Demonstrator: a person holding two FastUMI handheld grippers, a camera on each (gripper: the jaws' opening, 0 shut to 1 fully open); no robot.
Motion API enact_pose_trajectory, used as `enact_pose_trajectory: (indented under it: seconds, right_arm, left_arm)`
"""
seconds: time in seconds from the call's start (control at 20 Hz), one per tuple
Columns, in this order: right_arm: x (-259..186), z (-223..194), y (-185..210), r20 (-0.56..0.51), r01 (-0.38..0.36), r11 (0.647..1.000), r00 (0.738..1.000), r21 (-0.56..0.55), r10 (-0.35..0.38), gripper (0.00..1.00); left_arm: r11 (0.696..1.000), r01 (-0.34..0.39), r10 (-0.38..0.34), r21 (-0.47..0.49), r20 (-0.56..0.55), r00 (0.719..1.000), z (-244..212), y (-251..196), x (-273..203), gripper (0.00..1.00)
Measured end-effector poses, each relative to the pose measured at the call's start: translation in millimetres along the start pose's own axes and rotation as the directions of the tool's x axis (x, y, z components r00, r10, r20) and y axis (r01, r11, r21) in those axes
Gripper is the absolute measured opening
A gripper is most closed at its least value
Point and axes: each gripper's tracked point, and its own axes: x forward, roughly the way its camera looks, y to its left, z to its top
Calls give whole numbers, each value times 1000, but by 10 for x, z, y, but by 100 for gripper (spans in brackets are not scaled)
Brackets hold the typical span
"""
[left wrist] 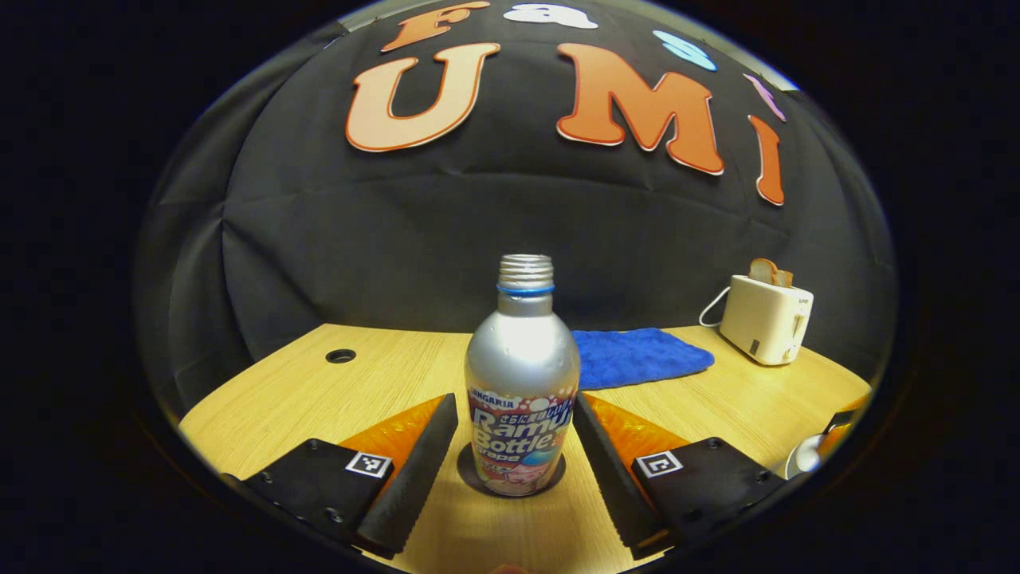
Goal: Open the teacup lid with one hand, grasp the water bottle and pour water into the teacup with the other hand; after pouring, place the water bottle on the coaster and then close the teacup lid.
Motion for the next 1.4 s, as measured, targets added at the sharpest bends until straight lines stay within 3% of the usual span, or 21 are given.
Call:
enact_pose_trajectory:
  seconds: [0.15,0.2,0.3,0.35,0.4,0.75,0.85,1.15,1.4]
  right_arm:
    - [15,-41,-2,-4,10,1000,1000,-12,-10,22]
    - [20,-40,15,-3,10,1000,1000,-15,-10,17]
    - [24,-50,20,1,10,1000,1000,-16,-10,22]
    - [26,-60,17,-2,11,1000,1000,-16,-11,22]
    - [38,-75,7,-1,14,1000,1000,-15,-14,22]
    - [53,-94,32,27,20,1000,999,-24,-19,20]
    - [38,-80,10,34,37,998,999,-45,-36,28]
    - [-94,140,20,104,57,997,993,-58,-51,36]
    - [-367,593,-79,227,95,995,970,-42,-83,59]
  left_arm:
    - [1000,-1,1,9,-13,1000,-11,-9,-20,93]
    - [1000,-6,6,9,-16,1000,-12,7,-35,97]
    - [1000,-8,8,1,-16,1000,-19,15,-80,98]
    - [1000,-8,8,-3,-14,1000,-18,15,-113,94]
    - [1000,-10,10,-4,-12,1000,-23,19,-148,97]
    - [1000,-8,8,-17,29,1000,42,13,-450,97]
    - [1000,-3,4,-15,45,999,90,-25,-539,97]
    - [999,-27,30,-24,117,993,348,-4,-881,97]
    - [998,-57,61,-33,160,985,534,-15,-1301,97]
